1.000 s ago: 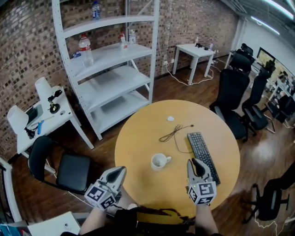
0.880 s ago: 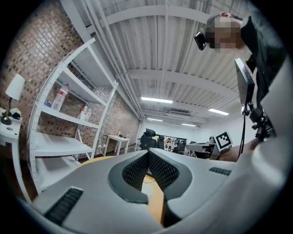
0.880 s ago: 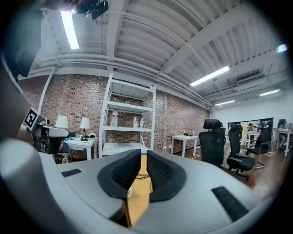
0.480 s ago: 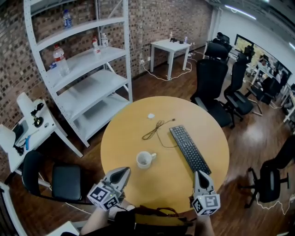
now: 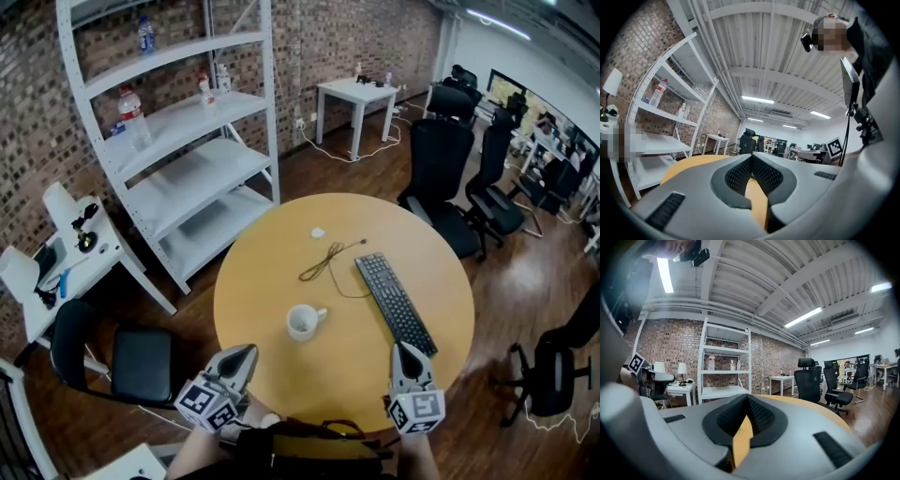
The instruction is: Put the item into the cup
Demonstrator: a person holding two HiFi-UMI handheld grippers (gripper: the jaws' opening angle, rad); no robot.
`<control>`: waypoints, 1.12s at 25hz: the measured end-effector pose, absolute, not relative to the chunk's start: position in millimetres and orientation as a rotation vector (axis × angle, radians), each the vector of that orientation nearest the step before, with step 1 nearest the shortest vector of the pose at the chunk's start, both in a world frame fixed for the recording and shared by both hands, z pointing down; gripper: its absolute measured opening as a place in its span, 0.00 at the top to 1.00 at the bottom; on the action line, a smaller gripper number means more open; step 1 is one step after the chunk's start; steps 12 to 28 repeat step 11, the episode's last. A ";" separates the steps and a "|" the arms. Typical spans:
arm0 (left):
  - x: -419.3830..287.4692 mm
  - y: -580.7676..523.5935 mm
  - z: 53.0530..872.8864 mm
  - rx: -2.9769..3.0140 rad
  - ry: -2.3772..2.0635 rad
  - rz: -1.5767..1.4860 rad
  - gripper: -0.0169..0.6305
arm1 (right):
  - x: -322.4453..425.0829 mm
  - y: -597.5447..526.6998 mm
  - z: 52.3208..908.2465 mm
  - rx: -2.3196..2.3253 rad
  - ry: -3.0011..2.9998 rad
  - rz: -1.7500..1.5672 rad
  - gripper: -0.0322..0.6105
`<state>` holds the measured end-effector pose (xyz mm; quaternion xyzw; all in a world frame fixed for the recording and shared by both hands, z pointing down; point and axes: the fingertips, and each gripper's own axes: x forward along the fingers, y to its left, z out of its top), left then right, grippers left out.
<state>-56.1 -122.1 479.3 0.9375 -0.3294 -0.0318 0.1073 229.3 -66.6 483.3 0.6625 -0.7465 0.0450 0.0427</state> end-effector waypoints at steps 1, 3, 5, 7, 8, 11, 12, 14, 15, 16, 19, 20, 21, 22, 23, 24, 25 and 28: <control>-56.7 -121.3 480.6 2.758 -0.973 -0.089 0.97 | 228.5 -66.8 483.9 2.016 -2.287 0.136 0.94; -58.7 -121.9 480.2 2.756 -0.985 -0.088 0.97 | 227.8 -67.3 484.8 2.007 -2.289 0.138 0.94; -60.9 -122.9 482.3 2.742 -0.988 -0.094 0.97 | 227.3 -68.5 484.9 2.009 -2.291 0.144 0.94; -61.9 -123.9 483.3 2.735 -0.986 -0.101 0.97 | 226.5 -70.1 486.0 2.008 -2.287 0.149 0.94; -61.7 -124.3 483.3 2.735 -0.983 -0.103 0.97 | 226.0 -70.7 487.3 2.005 -2.283 0.150 0.94; -59.8 -124.9 482.8 2.742 -0.969 -0.105 0.97 | 224.8 -72.1 491.9 1.996 -2.266 0.147 0.94; -59.8 -124.9 482.8 2.742 -0.969 -0.105 0.97 | 224.8 -72.1 491.9 1.996 -2.266 0.147 0.94; -59.8 -124.9 482.8 2.742 -0.969 -0.105 0.97 | 224.8 -72.1 491.9 1.996 -2.266 0.147 0.94; -59.8 -124.9 482.8 2.742 -0.969 -0.105 0.97 | 224.8 -72.1 491.9 1.996 -2.266 0.147 0.94; -59.8 -124.9 482.8 2.742 -0.969 -0.105 0.97 | 224.8 -72.1 491.9 1.996 -2.266 0.147 0.94; -59.8 -124.9 482.8 2.742 -0.969 -0.105 0.97 | 224.8 -72.1 491.9 1.996 -2.266 0.147 0.94; -59.8 -124.9 482.8 2.742 -0.969 -0.105 0.97 | 224.8 -72.1 491.9 1.996 -2.266 0.147 0.94; -59.8 -124.9 482.8 2.742 -0.969 -0.105 0.97 | 224.8 -72.1 491.9 1.996 -2.266 0.147 0.94; -59.8 -124.9 482.8 2.742 -0.969 -0.105 0.97 | 224.8 -72.1 491.9 1.996 -2.266 0.147 0.94; -59.8 -124.9 482.8 2.742 -0.969 -0.105 0.97 | 224.8 -72.1 491.9 1.996 -2.266 0.147 0.94; -59.8 -124.9 482.8 2.742 -0.969 -0.105 0.97 | 224.8 -72.1 491.9 1.996 -2.266 0.147 0.94; -59.8 -124.9 482.8 2.742 -0.969 -0.105 0.97 | 224.8 -72.1 491.9 1.996 -2.266 0.147 0.94; -59.8 -124.9 482.8 2.742 -0.969 -0.105 0.97 | 224.8 -72.1 491.9 1.996 -2.266 0.147 0.94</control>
